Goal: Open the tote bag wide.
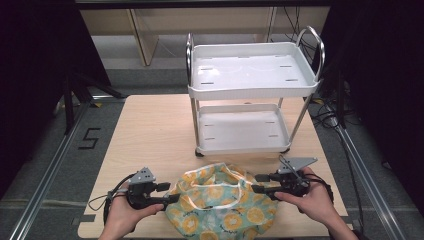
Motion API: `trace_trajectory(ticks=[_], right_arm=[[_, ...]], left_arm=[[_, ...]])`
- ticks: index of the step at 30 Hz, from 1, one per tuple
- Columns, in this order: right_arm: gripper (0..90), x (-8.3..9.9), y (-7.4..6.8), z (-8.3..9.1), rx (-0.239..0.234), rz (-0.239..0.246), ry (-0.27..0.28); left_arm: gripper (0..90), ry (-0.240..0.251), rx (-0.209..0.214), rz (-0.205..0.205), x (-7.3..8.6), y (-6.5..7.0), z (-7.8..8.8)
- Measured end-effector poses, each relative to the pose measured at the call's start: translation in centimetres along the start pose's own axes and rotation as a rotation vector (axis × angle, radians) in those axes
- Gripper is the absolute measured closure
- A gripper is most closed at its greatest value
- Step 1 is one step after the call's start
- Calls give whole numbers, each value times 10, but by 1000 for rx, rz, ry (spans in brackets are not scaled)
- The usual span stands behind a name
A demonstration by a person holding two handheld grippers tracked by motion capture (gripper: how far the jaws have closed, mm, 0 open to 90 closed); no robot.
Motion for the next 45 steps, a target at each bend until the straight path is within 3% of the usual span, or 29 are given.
trace_trajectory(ticks=[4, 7, 9, 12, 14, 16, 18, 19, 21, 25, 28, 29, 30, 33, 36, 37, 38, 40, 41, 45], right_arm=[[590, -5, -1, -6, -7, 28, -24], [587, -4, 2, -12, -14, 8, -64], [574, -2, 2, -16, -17, -35, -87], [574, 1, 11, -21, -9, -40, -102], [612, 7, 11, -25, -14, -85, -150], [766, 13, 12, -28, -20, -70, -193], [884, 13, 11, -27, -13, -66, -183], [898, 12, 9, -26, -30, -62, -187], [900, 7, 6, -20, -31, -49, -158], [900, -10, -4, -8, -39, 36, -60], [900, -19, -15, 2, -49, 94, -21], [900, -21, -18, 4, -65, 116, -8], [900, -22, -22, 6, -66, 118, 1], [895, -24, -25, 9, -67, 176, 20], [891, -23, -34, 11, -97, 185, 25], [882, -23, -36, 11, -102, 195, 25], [871, -23, -39, 11, -107, 194, 23], [866, -23, -40, 13, -98, 234, 20], [866, -24, -41, 15, -99, 247, 22], [888, -22, -49, 20, -135, 257, 18]], left_arm=[[472, -21, 14, -22, 0, 0, -1], [474, -21, -1, 4, -4, -1, -3], [473, -13, -2, -12, -8, -2, -2], [445, 4, -13, -5, -16, -4, -3], [418, 17, -23, -11, -20, -5, -5], [402, 16, -13, -9, -22, -4, -7], [395, -1, -14, -18, -21, -4, -11], [394, -10, -15, -26, -20, -4, -12], [398, -11, -7, -18, -20, -2, -17], [419, -31, -10, -43, -20, -2, -19], [436, -26, -13, -32, -21, 0, -20], [437, -48, -21, -76, -21, -3, -19], [442, -27, -19, -61, -23, -1, -21], [522, -42, -12, -93, -22, 3, -20], [689, -39, 5, -141, -24, 10, -19], [739, -23, 6, -141, -25, 13, -19], [787, -28, -3, -168, -26, 14, -16], [863, 3, -12, -189, -30, 21, -10], [883, 11, -19, -208, -32, 22, -6], [896, 67, -15, -203, -36, 35, 14]])
Point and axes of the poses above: each handheld gripper's, and its own axes: z roughly backward along the jaws, x roughly out of its underside, y roughly to its right, the point moved 8 cm from there along -z, roughly forward along the jaws, and after that the axes turned 3 degrees about -x, right-handed, at the moved point
